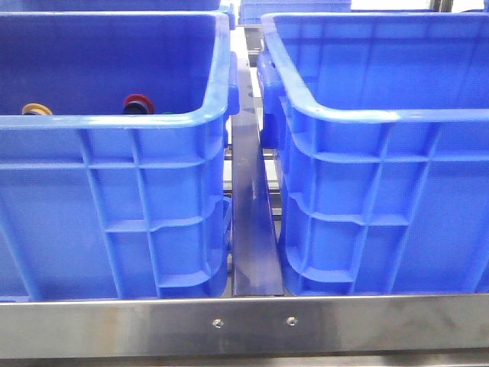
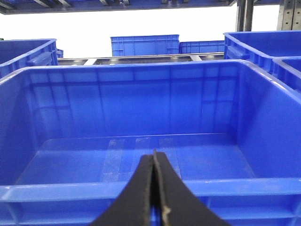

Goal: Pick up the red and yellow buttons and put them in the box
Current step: 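Reach the left gripper down into the button crate toward a yellow button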

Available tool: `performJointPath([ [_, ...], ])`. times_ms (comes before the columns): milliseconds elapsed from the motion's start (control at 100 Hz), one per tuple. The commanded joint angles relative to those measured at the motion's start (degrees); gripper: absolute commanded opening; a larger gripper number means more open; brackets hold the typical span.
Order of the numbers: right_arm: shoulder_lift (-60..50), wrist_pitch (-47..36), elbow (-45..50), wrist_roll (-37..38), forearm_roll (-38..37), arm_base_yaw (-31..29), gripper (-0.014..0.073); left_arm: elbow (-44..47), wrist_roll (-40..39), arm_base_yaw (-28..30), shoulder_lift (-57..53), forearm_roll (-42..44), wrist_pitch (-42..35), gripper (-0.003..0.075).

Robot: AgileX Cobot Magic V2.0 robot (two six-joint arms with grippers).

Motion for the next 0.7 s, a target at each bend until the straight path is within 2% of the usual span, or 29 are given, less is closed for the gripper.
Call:
performJointPath([
  [0,-1.55,-4.58,-1.08,-0.56,0.07,-0.26,-0.0069,2.75,0.04,0.12,-1.48,-0.06,-5.15,-0.0019],
  [130,-1.55,-4.58,-1.08,-0.56,0.07,-0.26,-0.0069,2.75,0.04,0.12,-1.48,-0.06,-5.48,-0.0019],
  [250,-1.55,-4.58,-1.08,-0.56,0.07,-0.26,-0.0069,2.45,0.04,0.12,-1.48,-0.06,-9.77,-0.0019],
  [480,-1.55,-4.58,-1.08,-0.56,0.07,-0.26,-0.0069,-4.65,0.04,0.12,-0.05,-0.06,-10.53,-0.0019],
  [570,-1.55,-4.58,-1.08,-0.56,0.07,-0.26,-0.0069,-9.28,0.04,0.12,1.82,-0.06,-8.93,-0.0019],
  [690,-1.55,-4.58,-1.08,-0.56,0.07,-0.26,-0.0069,-16.42,0.04,0.12,6.43,-0.06,-2.94,-0.0019],
])
